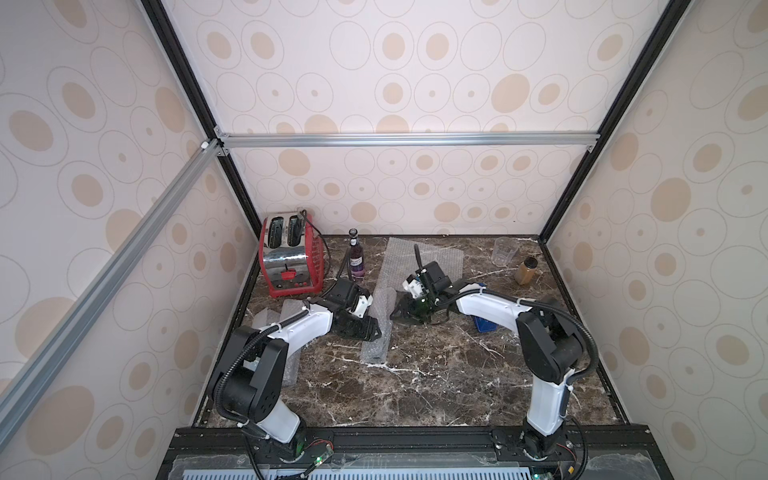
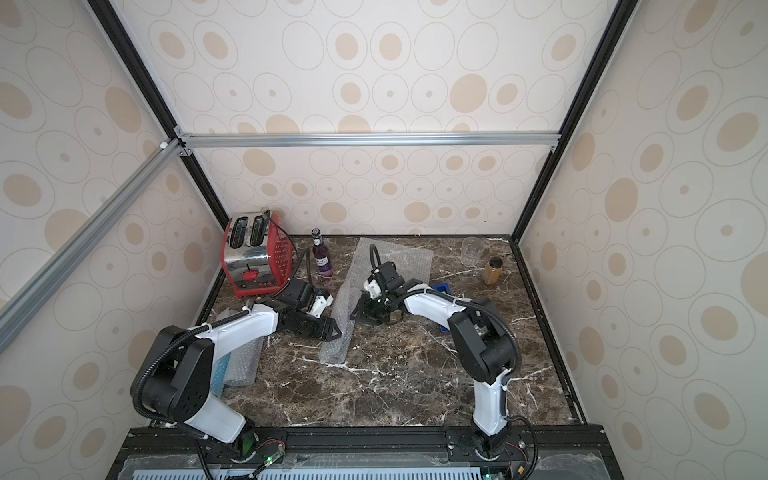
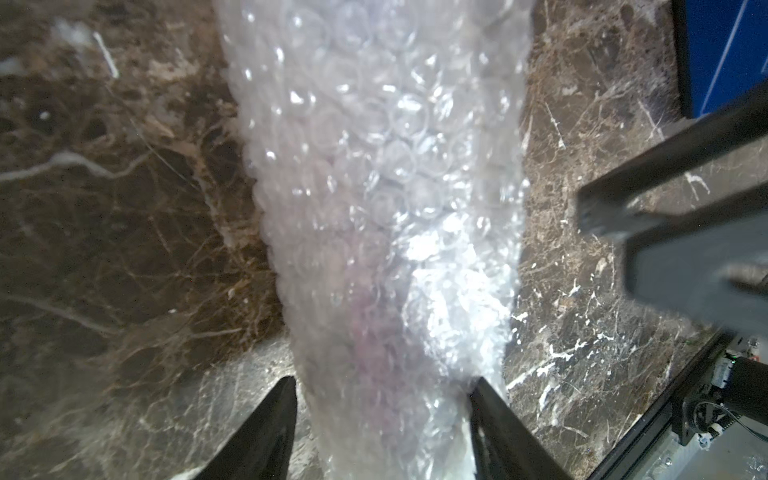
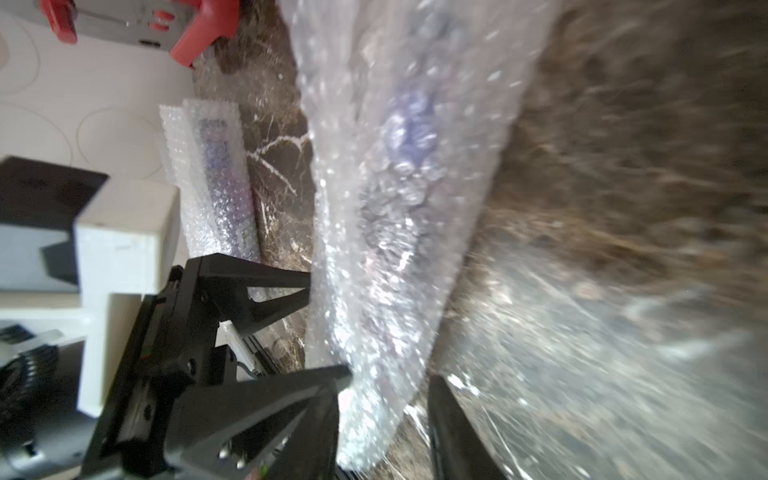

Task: Wrap wine bottles in bubble wrap
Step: Wrap the wine bottle in bubble wrap, then adjust the Tape Cutter at the center of the board.

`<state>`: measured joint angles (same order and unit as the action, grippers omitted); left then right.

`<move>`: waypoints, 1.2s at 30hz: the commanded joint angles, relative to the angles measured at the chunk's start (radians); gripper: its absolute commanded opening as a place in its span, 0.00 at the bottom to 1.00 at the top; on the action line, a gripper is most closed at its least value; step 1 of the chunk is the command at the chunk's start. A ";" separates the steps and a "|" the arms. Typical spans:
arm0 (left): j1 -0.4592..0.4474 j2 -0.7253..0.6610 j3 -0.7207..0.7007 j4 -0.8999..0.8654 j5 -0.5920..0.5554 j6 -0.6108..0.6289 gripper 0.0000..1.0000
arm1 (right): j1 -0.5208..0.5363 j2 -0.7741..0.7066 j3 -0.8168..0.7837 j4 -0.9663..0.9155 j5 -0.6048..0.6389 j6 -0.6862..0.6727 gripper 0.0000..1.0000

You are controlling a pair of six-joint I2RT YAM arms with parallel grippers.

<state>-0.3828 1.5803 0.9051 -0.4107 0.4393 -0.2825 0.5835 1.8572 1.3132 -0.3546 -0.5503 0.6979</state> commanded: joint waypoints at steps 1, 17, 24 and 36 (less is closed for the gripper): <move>0.004 0.007 -0.034 0.010 -0.060 0.031 0.63 | -0.062 -0.132 0.006 -0.236 0.166 -0.153 0.44; -0.005 0.002 -0.039 0.002 -0.069 0.056 0.63 | -0.373 -0.254 0.023 -0.574 0.640 -0.492 0.99; -0.005 0.006 -0.037 0.003 -0.075 0.057 0.62 | -0.401 -0.123 0.009 -0.503 0.589 -0.542 0.99; -0.008 -0.008 -0.056 0.023 -0.073 0.052 0.62 | -0.401 -0.032 -0.038 -0.472 0.626 -0.482 0.78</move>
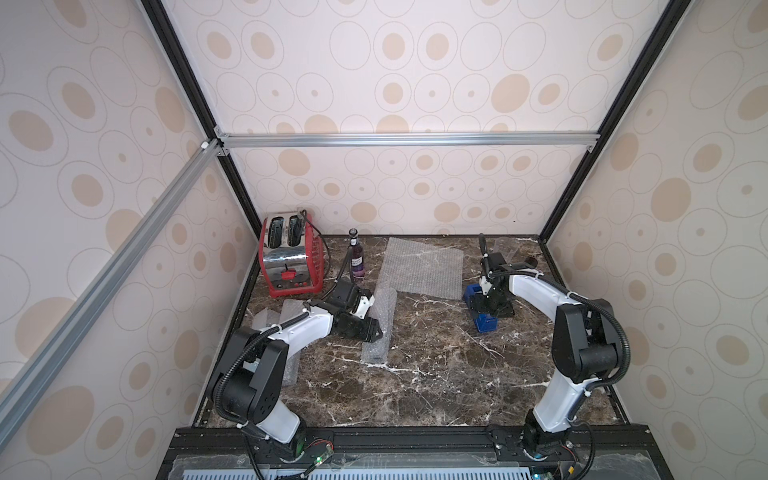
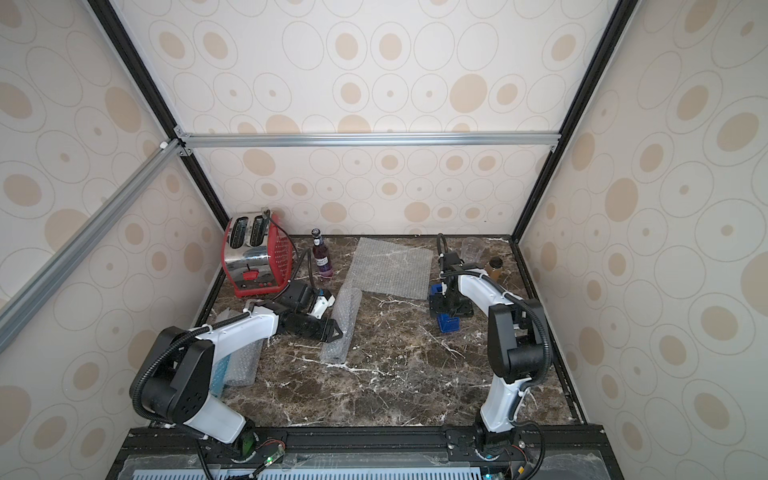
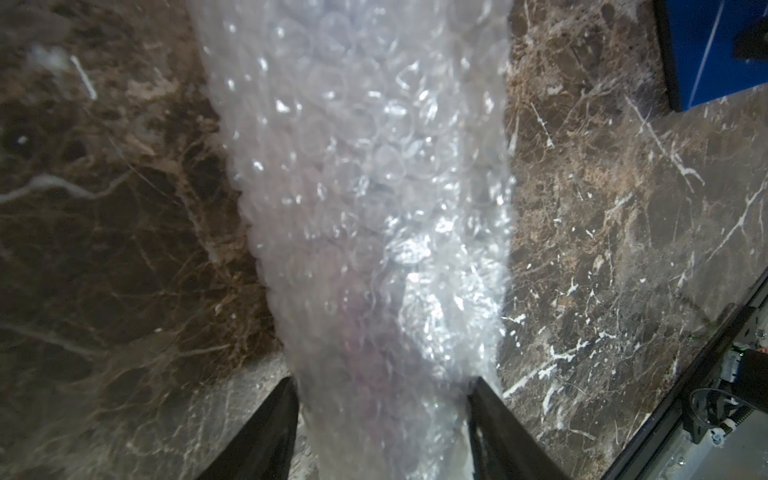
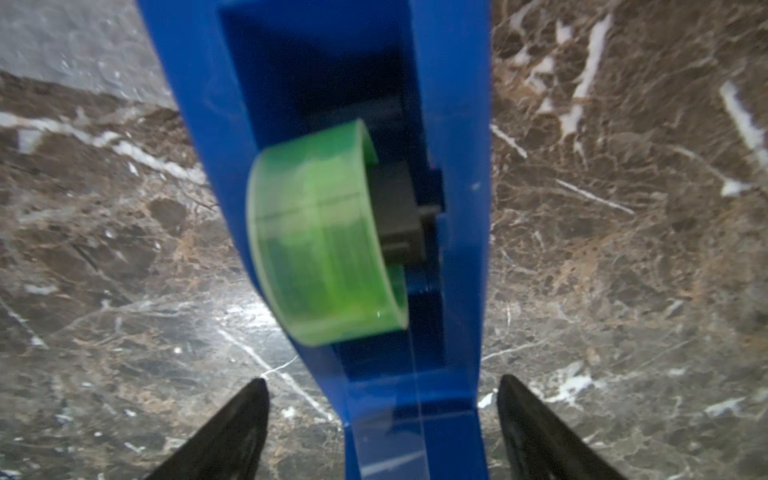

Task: Wrap wine bottles in bubble wrap
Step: Adjust the Tape Cutter at the center of the board.

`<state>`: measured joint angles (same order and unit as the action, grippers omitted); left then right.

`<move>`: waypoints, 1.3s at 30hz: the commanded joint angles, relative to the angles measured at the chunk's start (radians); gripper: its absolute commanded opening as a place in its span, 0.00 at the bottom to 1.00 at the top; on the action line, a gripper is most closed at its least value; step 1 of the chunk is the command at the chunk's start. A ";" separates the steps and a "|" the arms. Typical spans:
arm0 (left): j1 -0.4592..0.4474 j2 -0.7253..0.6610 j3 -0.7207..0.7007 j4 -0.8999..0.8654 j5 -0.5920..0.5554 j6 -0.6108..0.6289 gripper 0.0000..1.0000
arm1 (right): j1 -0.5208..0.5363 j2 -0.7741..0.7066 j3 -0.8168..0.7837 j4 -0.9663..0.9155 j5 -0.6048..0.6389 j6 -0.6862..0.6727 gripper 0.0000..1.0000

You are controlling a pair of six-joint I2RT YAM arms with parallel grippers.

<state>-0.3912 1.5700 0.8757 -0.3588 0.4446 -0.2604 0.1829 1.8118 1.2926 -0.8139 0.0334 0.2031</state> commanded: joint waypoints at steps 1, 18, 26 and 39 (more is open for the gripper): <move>0.000 0.004 -0.023 -0.035 -0.078 0.029 0.62 | 0.000 0.013 -0.022 -0.010 0.046 0.024 0.74; 0.000 -0.011 -0.027 -0.028 -0.086 0.034 0.62 | -0.053 0.035 0.016 0.002 0.133 0.443 0.49; -0.001 -0.011 -0.034 -0.012 -0.080 0.031 0.61 | -0.073 0.046 -0.021 0.181 -0.112 0.637 0.63; -0.006 -0.012 -0.030 -0.011 -0.075 0.025 0.62 | -0.072 -0.055 -0.011 0.129 -0.239 0.544 1.00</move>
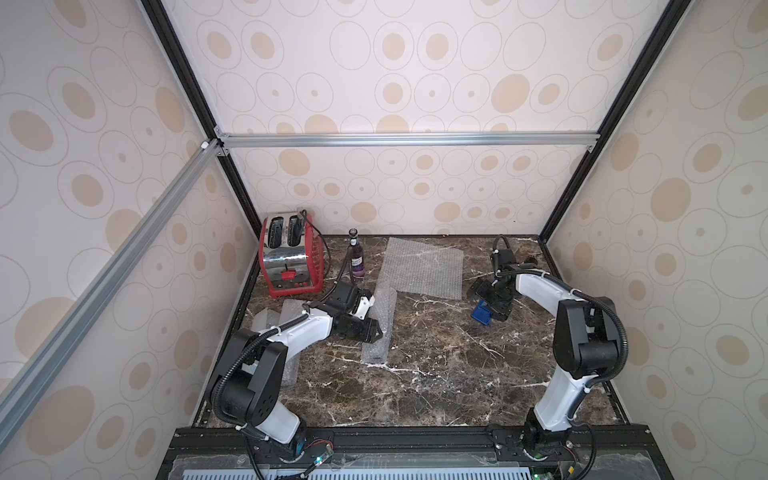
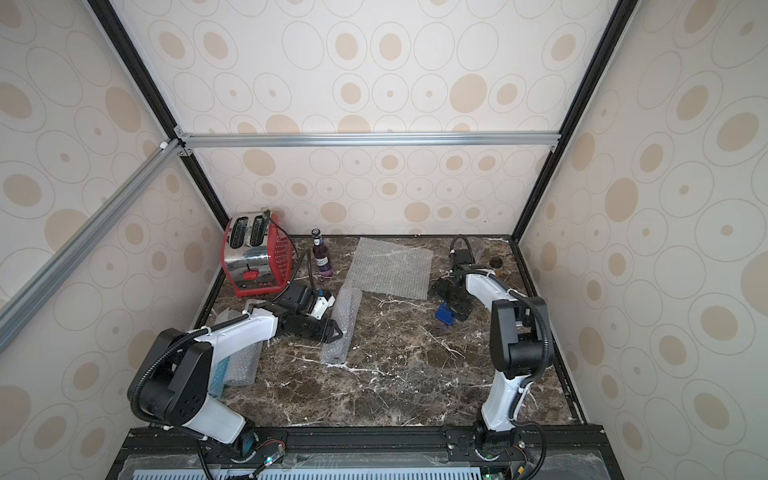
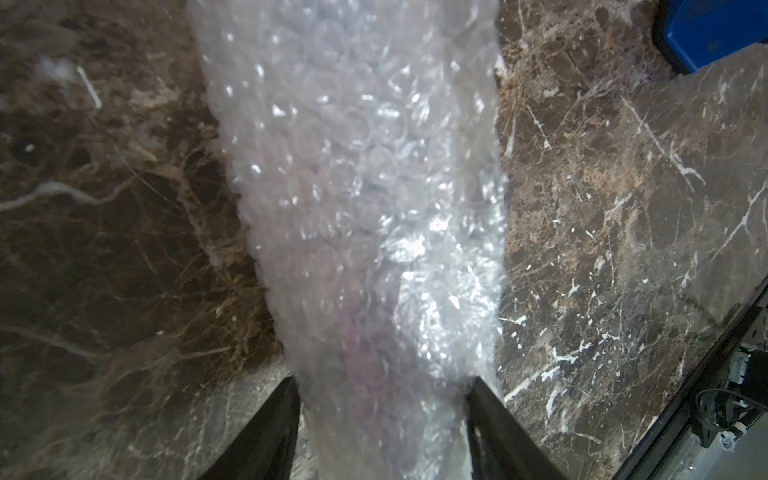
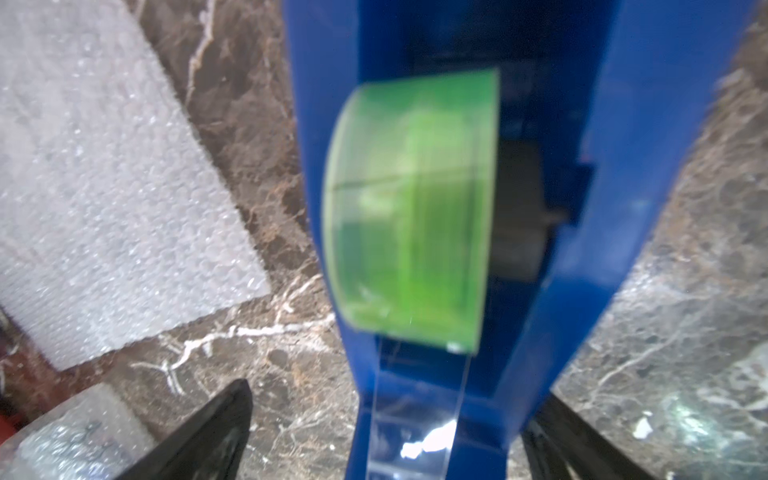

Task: Wrap wine bottles in bubble wrap
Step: Adjust the Tape Cutter at the center of the board, then tear off the tape using the Tape Cutter.

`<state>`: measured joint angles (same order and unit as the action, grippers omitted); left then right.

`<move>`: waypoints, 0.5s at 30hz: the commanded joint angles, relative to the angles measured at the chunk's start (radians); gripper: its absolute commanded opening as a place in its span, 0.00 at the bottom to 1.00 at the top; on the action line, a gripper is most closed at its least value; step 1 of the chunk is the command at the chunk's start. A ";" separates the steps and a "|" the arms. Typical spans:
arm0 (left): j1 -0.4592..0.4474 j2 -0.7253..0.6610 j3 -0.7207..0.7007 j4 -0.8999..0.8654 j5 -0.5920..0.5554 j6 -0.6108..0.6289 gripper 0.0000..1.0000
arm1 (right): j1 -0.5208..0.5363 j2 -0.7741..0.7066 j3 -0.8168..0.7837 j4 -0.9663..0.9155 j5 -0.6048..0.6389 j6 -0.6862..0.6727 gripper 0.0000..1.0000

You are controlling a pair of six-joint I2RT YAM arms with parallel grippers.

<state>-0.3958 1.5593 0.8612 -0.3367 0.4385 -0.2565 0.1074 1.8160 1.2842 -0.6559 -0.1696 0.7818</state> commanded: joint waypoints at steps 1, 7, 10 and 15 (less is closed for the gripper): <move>-0.004 0.001 -0.017 -0.030 -0.067 0.022 0.61 | 0.004 -0.079 -0.013 -0.033 -0.036 -0.048 0.99; -0.005 -0.007 -0.013 -0.034 -0.072 0.025 0.61 | -0.080 -0.247 -0.175 0.066 -0.154 -0.052 0.71; -0.008 -0.003 -0.011 -0.041 -0.072 0.026 0.61 | -0.143 -0.307 -0.271 0.199 -0.251 -0.030 0.63; -0.010 -0.001 -0.013 -0.032 -0.069 0.023 0.61 | -0.225 -0.319 -0.408 0.478 -0.410 0.052 0.48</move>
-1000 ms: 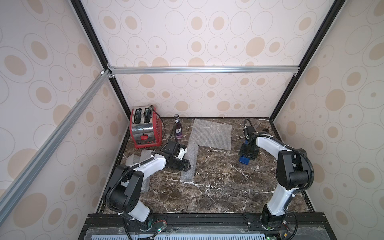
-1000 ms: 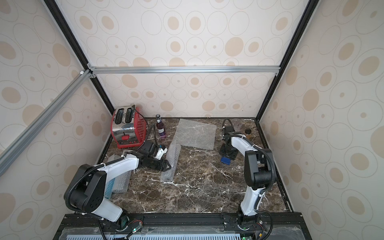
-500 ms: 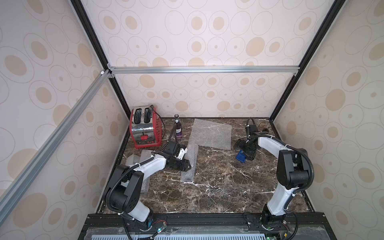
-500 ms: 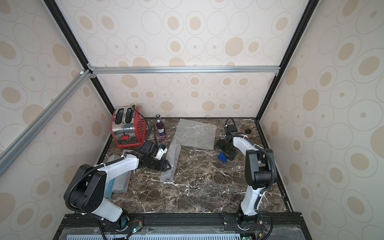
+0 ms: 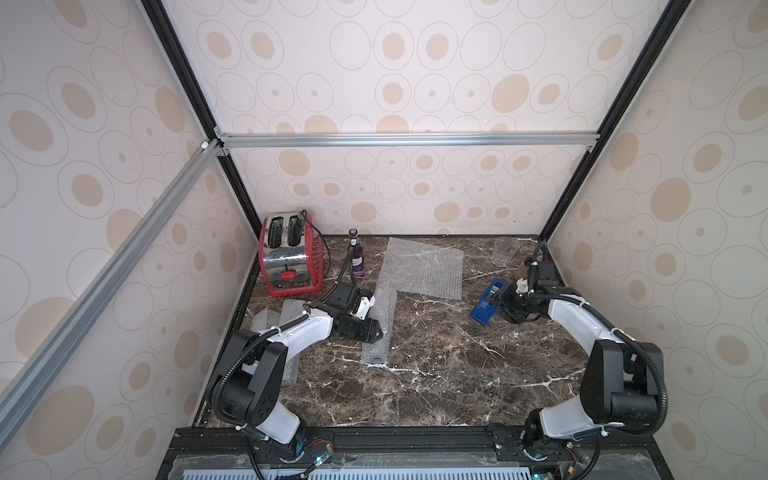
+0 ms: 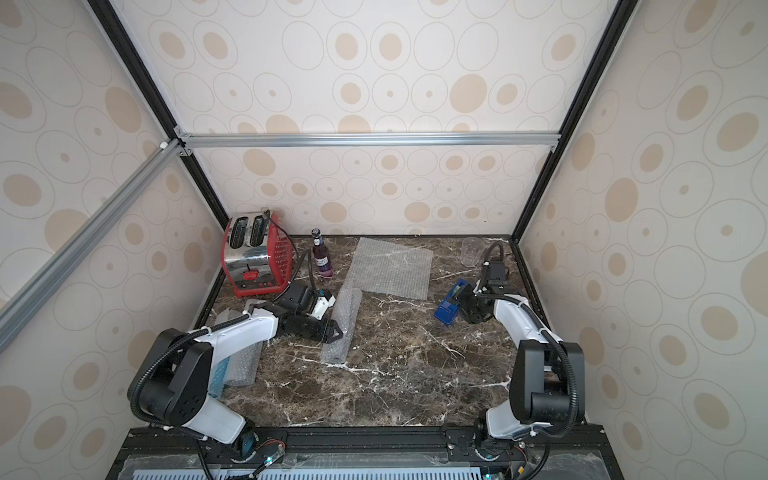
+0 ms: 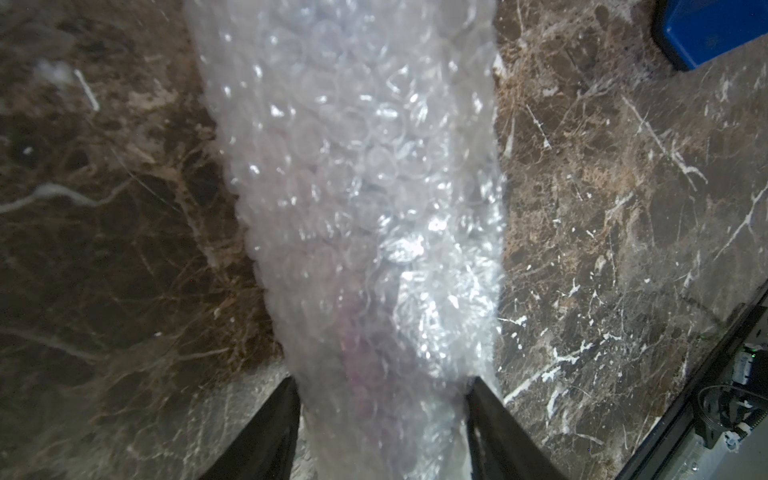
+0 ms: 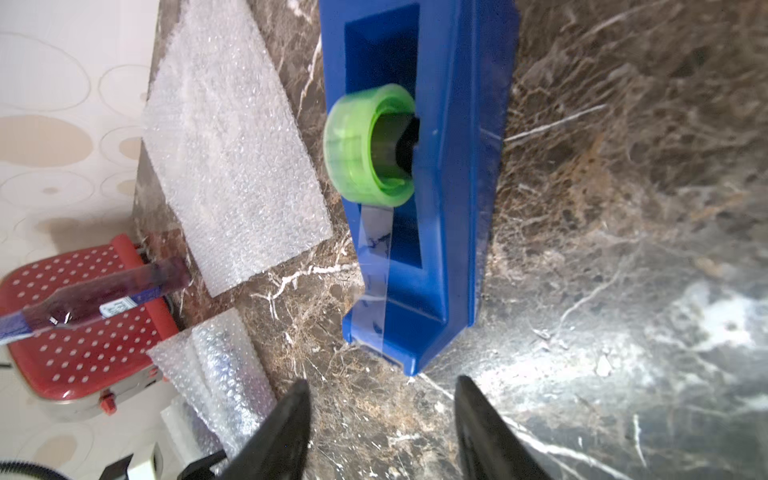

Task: Wrap wine bottles in bubble wrap
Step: Tear off the tape using the Tape Cutter.

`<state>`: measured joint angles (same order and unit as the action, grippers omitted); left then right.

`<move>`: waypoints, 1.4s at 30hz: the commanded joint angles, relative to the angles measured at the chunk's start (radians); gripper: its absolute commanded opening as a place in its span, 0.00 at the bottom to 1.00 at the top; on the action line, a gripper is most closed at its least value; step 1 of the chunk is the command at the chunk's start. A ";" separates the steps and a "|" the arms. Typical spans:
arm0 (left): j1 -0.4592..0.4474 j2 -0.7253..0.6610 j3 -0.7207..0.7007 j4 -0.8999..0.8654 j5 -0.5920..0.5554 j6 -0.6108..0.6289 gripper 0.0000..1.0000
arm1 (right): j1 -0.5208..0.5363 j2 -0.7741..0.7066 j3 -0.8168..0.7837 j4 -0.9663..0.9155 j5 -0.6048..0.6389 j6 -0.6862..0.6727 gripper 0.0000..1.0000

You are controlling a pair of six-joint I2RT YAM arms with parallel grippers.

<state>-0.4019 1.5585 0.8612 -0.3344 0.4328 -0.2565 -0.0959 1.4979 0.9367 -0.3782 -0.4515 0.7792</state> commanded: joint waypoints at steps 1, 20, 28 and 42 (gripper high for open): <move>-0.005 0.001 -0.009 -0.039 -0.064 0.023 0.61 | -0.029 0.006 -0.076 0.245 -0.148 0.071 0.46; -0.008 0.008 -0.017 -0.035 -0.066 0.027 0.60 | -0.059 0.089 -0.170 0.470 -0.207 0.108 0.36; -0.010 0.017 -0.010 -0.045 -0.071 0.029 0.60 | -0.076 0.098 -0.196 0.483 -0.218 0.095 0.36; -0.010 0.012 -0.011 -0.046 -0.074 0.032 0.60 | -0.076 0.170 -0.225 0.630 -0.271 0.160 0.14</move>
<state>-0.4110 1.5574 0.8600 -0.3302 0.4236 -0.2562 -0.1696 1.6535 0.7296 0.2356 -0.7212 0.9207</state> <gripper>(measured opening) 0.602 0.146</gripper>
